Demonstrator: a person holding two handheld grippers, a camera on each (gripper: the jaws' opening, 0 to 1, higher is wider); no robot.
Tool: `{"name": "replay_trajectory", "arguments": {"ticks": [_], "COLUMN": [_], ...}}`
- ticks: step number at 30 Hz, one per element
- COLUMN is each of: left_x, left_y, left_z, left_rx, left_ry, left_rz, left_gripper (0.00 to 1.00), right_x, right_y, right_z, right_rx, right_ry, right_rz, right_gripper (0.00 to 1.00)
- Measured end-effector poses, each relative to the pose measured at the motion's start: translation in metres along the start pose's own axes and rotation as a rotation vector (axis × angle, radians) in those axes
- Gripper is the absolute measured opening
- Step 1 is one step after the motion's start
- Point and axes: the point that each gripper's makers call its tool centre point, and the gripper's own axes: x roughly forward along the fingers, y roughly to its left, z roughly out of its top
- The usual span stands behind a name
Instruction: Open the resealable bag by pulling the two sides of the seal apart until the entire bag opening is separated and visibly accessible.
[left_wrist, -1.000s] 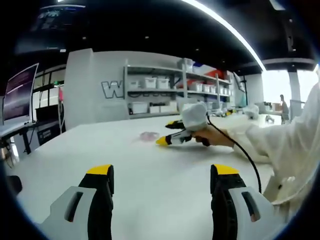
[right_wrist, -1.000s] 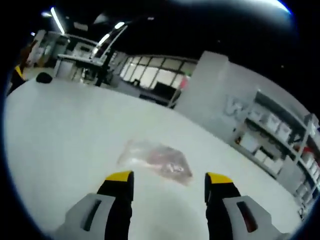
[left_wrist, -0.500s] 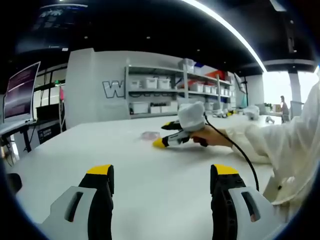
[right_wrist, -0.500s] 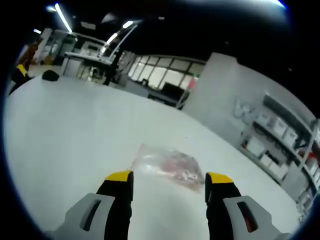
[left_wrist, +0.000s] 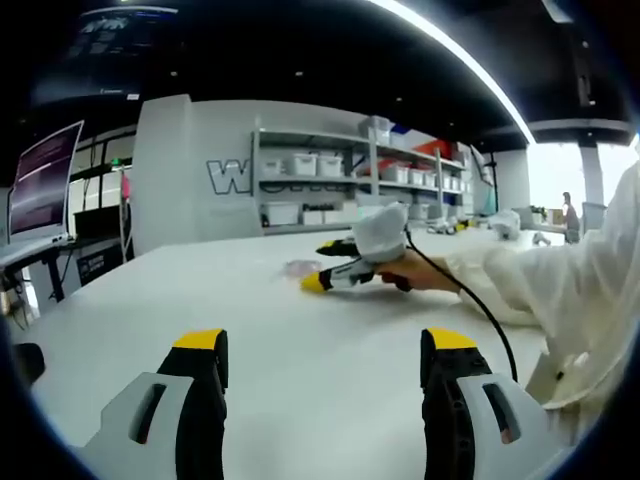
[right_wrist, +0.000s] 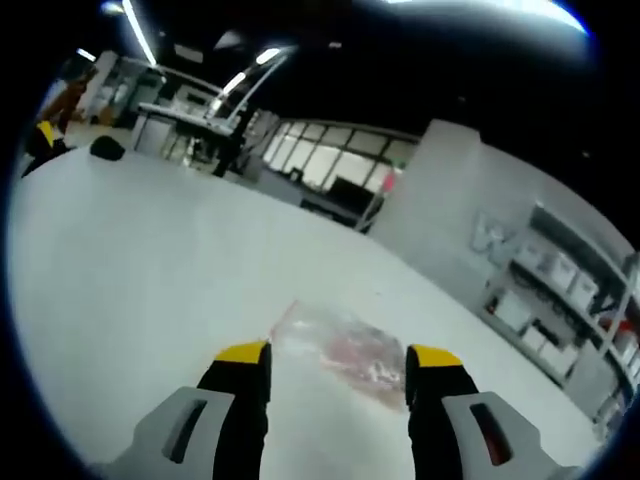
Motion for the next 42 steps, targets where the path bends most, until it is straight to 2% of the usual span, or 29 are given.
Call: {"name": "replay_trajectory", "arguments": {"ticks": [3,5,10,14,17,25,31,42], "left_x": [-0.001,-0.002,-0.002,-0.002,-0.002,-0.003,-0.003,-0.005], "left_y": [0.001,0.002,0.004,0.005,0.006,0.009,0.009,0.009], "left_z": [0.000,0.000,0.000,0.000,0.000,0.001,0.000,0.000], "left_rx": [0.003,0.003,0.001,0.000,0.002,0.001,0.001,0.004], "left_ry": [0.002,0.002,0.003,0.005,0.007,0.005,0.006,0.003], "left_rz": [0.001,0.003,0.008,0.007,0.007,0.013,0.014,0.014], "left_gripper": [0.78,0.78,0.78,0.78,0.78,0.78,0.78,0.78], "right_x": [0.002,0.005,0.008,0.010,0.016,0.026,0.029,0.033], "right_y": [0.003,0.000,0.001,0.002,0.005,0.008,0.011,0.007], "right_z": [0.000,0.000,-0.001,-0.002,-0.004,-0.001,-0.006,-0.010], "right_rx": [0.005,-0.060,-0.090,-0.102,-0.154,-0.218,-0.184,-0.072], "right_ry": [-0.003,0.014,0.021,0.024,0.025,0.029,0.050,0.033], "right_rz": [0.018,0.009,0.012,0.013,0.028,0.046,0.070,0.048], "right_gripper": [0.48,0.48,0.46,0.41,0.36,0.31,0.18,0.15]}}
